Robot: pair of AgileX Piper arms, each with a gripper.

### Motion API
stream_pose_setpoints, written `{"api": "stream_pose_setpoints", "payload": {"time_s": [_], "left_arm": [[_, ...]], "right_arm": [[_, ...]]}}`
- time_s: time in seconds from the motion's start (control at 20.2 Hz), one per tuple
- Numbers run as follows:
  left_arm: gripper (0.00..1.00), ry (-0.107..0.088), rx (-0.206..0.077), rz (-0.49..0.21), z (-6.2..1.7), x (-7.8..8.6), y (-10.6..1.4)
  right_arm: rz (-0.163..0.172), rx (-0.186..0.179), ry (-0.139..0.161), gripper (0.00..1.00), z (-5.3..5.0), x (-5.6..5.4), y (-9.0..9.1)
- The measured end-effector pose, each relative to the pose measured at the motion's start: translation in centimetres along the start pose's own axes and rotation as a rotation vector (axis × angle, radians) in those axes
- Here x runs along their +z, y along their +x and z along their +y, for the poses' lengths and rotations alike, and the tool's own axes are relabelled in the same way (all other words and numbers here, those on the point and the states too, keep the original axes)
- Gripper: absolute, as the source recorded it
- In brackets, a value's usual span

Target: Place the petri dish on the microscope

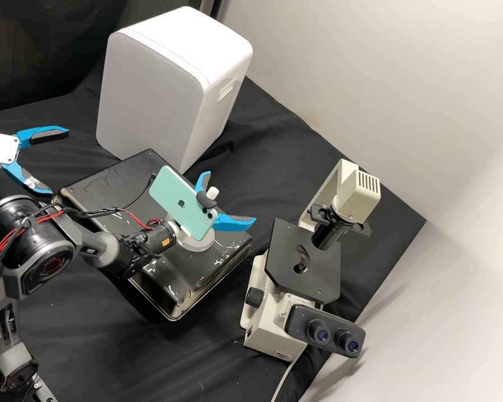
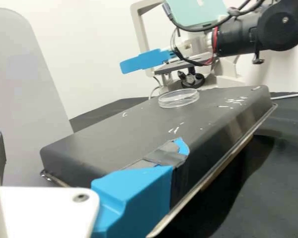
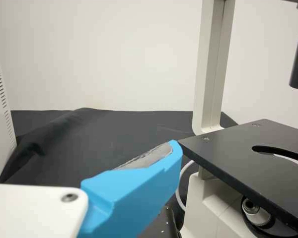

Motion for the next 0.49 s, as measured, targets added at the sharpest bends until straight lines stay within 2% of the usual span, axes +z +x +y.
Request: {"api": "stream_pose_setpoints", "payload": {"time_s": [0.49], "left_arm": [[1.00,-0.003,-0.002,-0.015,-0.02,0.13,0.00]], "right_arm": [[-0.004,-0.003,0.000,1.00,-0.18,0.21,-0.28]]}}
